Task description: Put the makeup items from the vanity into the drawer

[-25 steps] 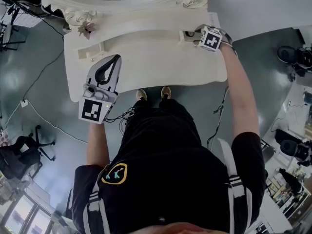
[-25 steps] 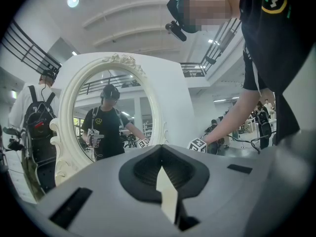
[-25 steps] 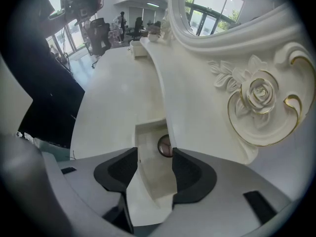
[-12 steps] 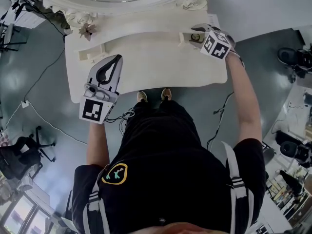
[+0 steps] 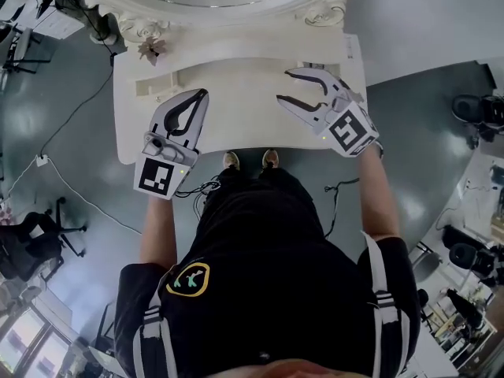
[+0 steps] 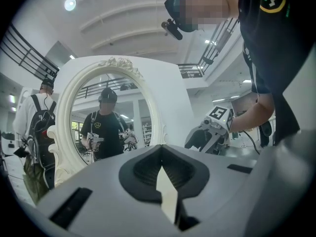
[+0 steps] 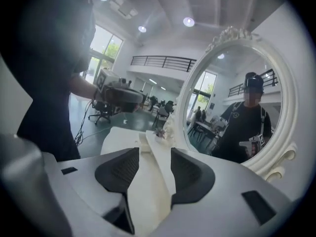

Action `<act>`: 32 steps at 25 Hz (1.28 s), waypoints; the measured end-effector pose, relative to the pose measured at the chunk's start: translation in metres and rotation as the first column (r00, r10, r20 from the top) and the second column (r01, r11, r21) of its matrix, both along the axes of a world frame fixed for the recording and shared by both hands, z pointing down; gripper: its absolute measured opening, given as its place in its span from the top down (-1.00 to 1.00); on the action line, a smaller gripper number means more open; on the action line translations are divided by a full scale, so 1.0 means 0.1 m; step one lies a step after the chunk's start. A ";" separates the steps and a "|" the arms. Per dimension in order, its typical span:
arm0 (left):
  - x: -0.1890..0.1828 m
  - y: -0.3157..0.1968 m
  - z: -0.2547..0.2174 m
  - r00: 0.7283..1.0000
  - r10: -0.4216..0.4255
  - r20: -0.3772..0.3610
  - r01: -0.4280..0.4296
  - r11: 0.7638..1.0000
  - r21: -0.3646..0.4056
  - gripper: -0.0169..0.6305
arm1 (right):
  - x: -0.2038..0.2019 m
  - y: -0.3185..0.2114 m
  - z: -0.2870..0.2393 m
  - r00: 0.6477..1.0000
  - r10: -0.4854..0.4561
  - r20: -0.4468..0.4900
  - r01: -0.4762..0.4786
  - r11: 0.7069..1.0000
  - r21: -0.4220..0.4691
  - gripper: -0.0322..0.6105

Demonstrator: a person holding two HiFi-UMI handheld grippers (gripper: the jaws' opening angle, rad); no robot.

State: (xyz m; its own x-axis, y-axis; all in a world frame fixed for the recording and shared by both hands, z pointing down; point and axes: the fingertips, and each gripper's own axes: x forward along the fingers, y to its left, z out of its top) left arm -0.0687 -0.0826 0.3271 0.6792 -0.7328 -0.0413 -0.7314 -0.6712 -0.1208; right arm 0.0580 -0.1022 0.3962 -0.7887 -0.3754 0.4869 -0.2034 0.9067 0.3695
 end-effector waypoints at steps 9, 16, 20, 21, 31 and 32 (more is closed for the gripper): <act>0.02 0.06 -0.08 1.000 0.003 -0.002 -0.003 1.000 0.018 0.89 | -0.32 0.24 -0.42 0.976 0.022 0.216 -0.034 0.998 0.049 0.31; 0.02 0.08 -0.12 1.000 0.005 0.001 -0.005 1.000 0.025 0.89 | -0.43 0.25 -0.72 0.875 0.096 0.475 -0.113 0.994 0.009 0.60; 0.03 0.10 -0.14 1.000 0.010 0.002 -0.010 1.000 0.027 0.89 | -0.45 0.28 -0.80 0.860 0.104 0.499 -0.127 0.992 0.011 0.71; 0.04 0.10 -0.14 1.000 0.011 0.002 -0.011 1.000 0.029 0.89 | -0.44 0.29 -0.81 0.861 0.106 0.497 -0.130 0.991 0.014 0.73; 0.06 0.12 -0.16 1.000 0.026 0.002 -0.026 0.999 0.030 0.89 | -0.44 0.30 -0.87 0.843 0.127 0.523 -0.163 0.986 0.023 0.83; 0.06 0.13 -0.16 1.000 0.027 0.002 -0.027 0.999 0.029 0.89 | -0.44 0.31 -0.87 0.838 0.131 0.530 -0.167 0.986 0.022 0.83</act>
